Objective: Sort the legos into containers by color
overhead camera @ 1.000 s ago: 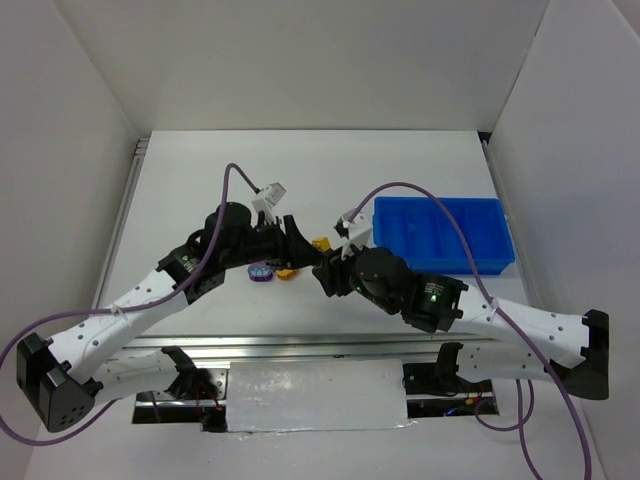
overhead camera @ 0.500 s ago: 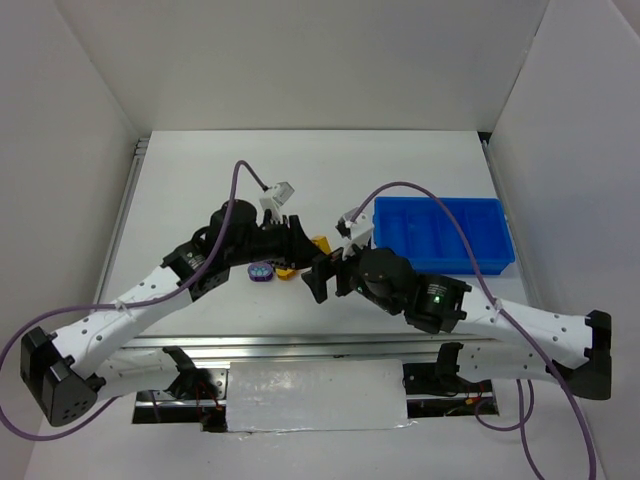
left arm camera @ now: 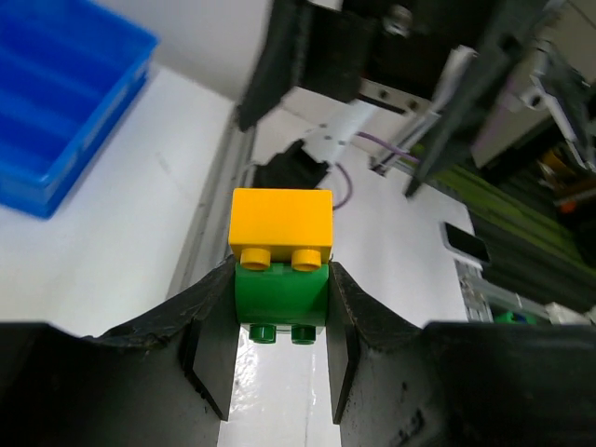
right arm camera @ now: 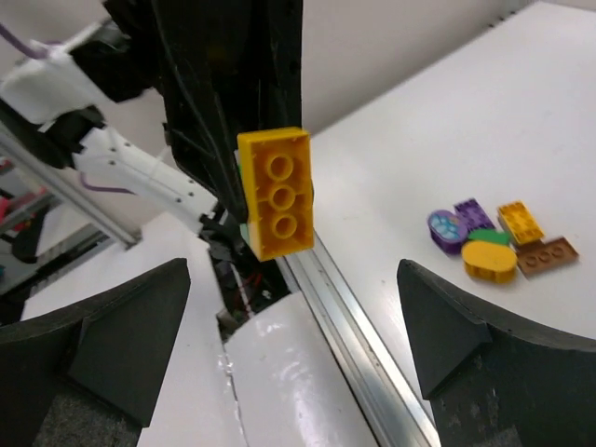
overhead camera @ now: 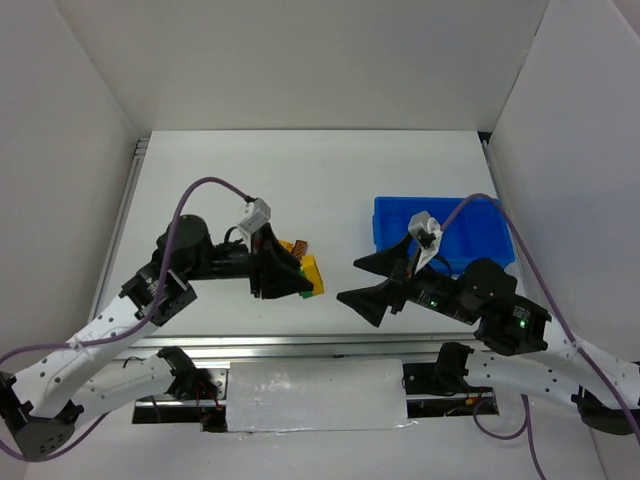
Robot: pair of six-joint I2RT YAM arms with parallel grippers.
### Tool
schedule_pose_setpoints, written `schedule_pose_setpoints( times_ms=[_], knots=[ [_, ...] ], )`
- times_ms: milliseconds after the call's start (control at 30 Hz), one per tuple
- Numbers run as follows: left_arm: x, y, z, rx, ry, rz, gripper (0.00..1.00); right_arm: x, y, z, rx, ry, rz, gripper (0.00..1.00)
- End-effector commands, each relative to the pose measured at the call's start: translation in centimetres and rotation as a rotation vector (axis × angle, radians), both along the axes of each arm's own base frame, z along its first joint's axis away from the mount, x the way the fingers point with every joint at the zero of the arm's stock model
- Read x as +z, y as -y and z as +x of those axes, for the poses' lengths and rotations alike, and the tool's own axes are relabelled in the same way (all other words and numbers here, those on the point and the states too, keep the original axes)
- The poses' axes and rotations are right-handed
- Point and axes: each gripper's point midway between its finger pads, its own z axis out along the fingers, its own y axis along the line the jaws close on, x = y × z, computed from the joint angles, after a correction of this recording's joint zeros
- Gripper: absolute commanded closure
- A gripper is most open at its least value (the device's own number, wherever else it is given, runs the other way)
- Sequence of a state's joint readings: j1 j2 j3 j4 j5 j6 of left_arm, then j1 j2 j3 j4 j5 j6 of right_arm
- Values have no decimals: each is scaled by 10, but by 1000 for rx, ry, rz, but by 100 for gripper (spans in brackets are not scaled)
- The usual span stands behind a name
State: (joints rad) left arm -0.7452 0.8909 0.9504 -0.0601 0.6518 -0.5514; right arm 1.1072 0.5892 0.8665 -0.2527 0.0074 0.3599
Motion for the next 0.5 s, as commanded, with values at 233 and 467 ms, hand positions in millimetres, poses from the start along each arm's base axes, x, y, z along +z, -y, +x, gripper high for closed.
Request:
schedule_pose_setpoints(
  times_ms=[233,467],
  knots=[
    [29,-6,-52,-295,185,-133,100,51,-47,-31,288,41,47,3],
    [26,-5,-52,-298,188,-123,100,39,-74,-22,305,-26,12,18]
  ],
)
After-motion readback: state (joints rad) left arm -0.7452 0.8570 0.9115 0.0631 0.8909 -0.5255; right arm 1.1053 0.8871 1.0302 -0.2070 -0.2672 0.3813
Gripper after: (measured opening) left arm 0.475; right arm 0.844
